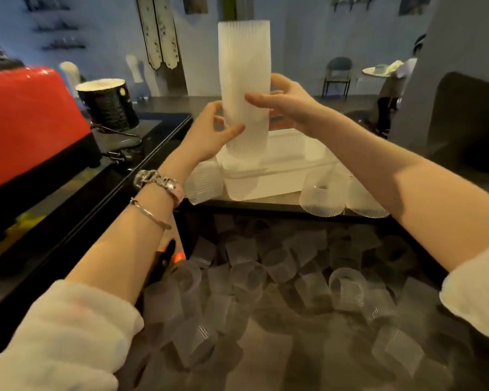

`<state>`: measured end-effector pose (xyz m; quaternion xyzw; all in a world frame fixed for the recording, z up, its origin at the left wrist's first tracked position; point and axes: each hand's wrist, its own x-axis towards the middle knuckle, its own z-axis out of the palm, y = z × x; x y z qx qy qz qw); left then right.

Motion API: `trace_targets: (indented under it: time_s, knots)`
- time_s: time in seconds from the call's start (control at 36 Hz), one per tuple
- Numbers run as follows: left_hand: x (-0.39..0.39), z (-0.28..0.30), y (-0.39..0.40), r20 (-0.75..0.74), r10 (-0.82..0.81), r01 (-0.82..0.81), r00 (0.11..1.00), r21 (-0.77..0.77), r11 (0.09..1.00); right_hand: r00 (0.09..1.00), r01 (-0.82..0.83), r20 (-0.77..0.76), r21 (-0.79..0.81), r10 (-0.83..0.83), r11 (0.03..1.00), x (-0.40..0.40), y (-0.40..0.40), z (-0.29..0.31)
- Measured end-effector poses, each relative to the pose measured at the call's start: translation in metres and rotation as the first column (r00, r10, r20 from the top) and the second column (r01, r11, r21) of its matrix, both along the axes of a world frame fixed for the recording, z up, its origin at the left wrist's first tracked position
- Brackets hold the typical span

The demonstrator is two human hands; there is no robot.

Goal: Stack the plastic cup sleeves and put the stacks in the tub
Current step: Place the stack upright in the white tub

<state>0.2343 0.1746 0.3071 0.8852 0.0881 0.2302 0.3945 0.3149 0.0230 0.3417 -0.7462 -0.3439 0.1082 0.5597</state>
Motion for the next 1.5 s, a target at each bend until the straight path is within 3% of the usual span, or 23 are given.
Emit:
trace_targets:
  time_s: [0.17,0.28,0.72,0.83,1.0,1.08,1.22,1.36,1.5]
  knots:
    - [0.021,-0.029,0.011,-0.058,0.064,-0.069,0.996,-0.098,0.993,0.991,0.001,-0.13,-0.016,-0.003,1.0,0.017,0.025,-0.032]
    - [0.027,-0.043,0.012,-0.096,0.163,-0.165,0.982,-0.004,0.986,0.987,-0.001,-0.158,-0.103,-0.015,0.995,0.02,0.032,-0.044]
    - [0.021,-0.029,0.014,-0.192,0.192,-0.181,0.963,0.069,0.981,0.993,0.109,-0.039,-0.158,-0.116,0.981,0.025,0.026,-0.056]
    - [0.007,-0.023,0.009,-0.14,0.219,-0.205,0.966,0.105,0.973,0.987,0.162,0.035,-0.191,-0.158,0.968,0.025,0.007,-0.048]
    - [-0.036,-0.021,-0.026,0.162,0.215,-0.229,0.963,0.073,0.971,0.945,0.279,0.16,0.07,-0.287,0.958,-0.001,-0.055,-0.036]
    - [-0.058,-0.039,-0.061,0.259,0.119,-0.125,0.958,0.008,0.992,0.865,0.397,0.228,0.232,-0.446,0.888,-0.027,-0.088,-0.052]
    - [-0.061,-0.086,-0.114,0.127,-0.118,0.131,0.985,-0.096,0.987,0.829,0.407,0.269,0.312,-0.49,0.859,-0.068,-0.114,-0.107]
    - [-0.038,-0.118,-0.141,0.013,-0.18,0.18,0.984,-0.096,0.979,0.828,0.472,0.174,0.296,-0.533,0.83,-0.088,-0.113,-0.154]
    - [-0.022,-0.123,-0.149,0.007,-0.135,0.134,0.991,-0.121,0.983,0.842,0.497,0.051,0.31,-0.537,0.81,-0.092,-0.112,-0.169]
